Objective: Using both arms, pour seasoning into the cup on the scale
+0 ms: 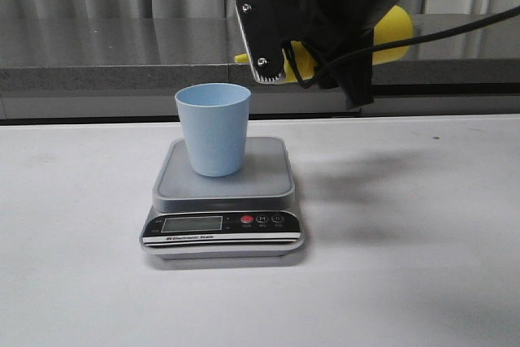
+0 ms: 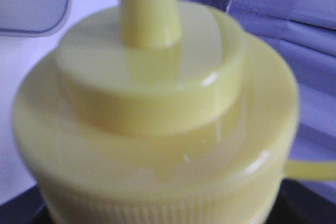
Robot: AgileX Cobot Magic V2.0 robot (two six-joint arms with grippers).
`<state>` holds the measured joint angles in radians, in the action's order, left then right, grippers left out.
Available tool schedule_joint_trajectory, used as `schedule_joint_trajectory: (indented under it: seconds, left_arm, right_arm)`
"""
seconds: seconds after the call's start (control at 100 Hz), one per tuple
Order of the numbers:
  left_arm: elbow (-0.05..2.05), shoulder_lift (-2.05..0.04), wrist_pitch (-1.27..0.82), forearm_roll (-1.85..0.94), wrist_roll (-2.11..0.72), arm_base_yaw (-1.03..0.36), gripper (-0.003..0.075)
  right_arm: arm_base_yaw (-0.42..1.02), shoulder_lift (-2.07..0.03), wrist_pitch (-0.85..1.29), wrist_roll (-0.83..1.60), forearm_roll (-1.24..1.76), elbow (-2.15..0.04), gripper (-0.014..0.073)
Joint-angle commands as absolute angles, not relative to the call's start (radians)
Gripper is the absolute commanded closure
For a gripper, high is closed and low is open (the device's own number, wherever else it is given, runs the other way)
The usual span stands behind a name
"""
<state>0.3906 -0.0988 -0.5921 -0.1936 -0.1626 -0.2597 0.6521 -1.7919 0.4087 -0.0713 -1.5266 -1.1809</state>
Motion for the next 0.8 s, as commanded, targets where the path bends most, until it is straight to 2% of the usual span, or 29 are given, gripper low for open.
schedule_joint_trajectory:
  seconds: [0.0, 0.46, 0.73, 0.79]
  left_arm:
    - [0.417, -0.109, -0.51, -0.202, -0.152, -0.257, 0.0682]
    - [0.417, -0.109, -0.51, -0.202, -0.152, -0.257, 0.0682]
    - [0.417, -0.109, -0.51, -0.202, -0.152, -0.257, 0.0682]
    - [0.417, -0.109, -0.51, -0.202, -0.152, -0.257, 0.0682]
  right_arm:
    - [0.661, -1.744, 0.448, -0.08, -1.63, -1.226, 0.0601]
    - [0.672, -1.776, 0.53, -0.08, -1.828, -1.233, 0.0601]
    - [0.671, -1.737, 0.528, -0.212, -1.71, -1.242, 0.0601]
    - [0.671, -1.711, 0.509, -0.227, -1.65, -1.242, 0.0624]
